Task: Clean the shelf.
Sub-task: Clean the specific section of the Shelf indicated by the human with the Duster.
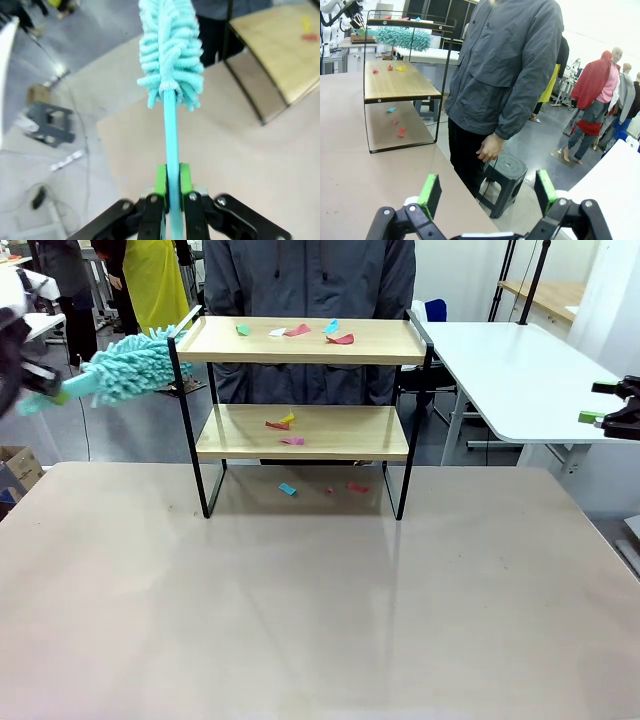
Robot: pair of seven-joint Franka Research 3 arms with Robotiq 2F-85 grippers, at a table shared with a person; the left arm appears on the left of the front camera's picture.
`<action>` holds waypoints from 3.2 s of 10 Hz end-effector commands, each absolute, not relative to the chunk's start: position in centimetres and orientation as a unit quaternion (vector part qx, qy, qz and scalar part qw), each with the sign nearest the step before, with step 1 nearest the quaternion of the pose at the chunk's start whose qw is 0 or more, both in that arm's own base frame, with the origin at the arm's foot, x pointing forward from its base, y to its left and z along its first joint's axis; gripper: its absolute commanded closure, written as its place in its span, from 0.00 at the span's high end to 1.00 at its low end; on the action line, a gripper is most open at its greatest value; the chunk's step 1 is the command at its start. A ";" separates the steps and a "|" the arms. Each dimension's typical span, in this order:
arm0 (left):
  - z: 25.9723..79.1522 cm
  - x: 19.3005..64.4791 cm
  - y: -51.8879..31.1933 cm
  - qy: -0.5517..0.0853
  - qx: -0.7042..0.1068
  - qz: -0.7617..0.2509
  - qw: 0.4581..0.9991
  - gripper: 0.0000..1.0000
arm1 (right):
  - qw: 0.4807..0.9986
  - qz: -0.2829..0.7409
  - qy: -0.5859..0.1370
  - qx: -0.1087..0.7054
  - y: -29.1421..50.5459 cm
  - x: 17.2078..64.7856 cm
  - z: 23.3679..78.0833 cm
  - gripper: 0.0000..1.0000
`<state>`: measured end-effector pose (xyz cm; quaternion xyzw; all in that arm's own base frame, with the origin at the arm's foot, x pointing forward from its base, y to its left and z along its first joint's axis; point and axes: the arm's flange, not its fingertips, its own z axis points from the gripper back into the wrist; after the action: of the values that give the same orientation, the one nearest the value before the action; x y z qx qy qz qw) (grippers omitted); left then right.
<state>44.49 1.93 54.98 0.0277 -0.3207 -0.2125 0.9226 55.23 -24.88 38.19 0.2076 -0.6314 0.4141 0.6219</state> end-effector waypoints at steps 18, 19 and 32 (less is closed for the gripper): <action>61.7 28.9 3.7 -0.076 0.019 -0.704 0.705 0.13 | 0.628 0.411 -0.626 0.210 -24.7 55.2 38.9 1.00; 61.7 28.9 3.7 -0.076 0.019 -0.704 0.705 0.13 | 0.628 0.411 -0.626 0.210 -24.7 55.2 38.9 1.00; 61.7 28.9 3.7 -0.076 0.019 -0.704 0.705 0.13 | 0.628 0.411 -0.626 0.210 -24.7 55.2 38.9 1.00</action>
<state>28.99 3.47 61.23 0.0215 -0.0790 -0.7005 0.7089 55.23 -24.89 38.18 0.2077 -0.6315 0.4138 0.6220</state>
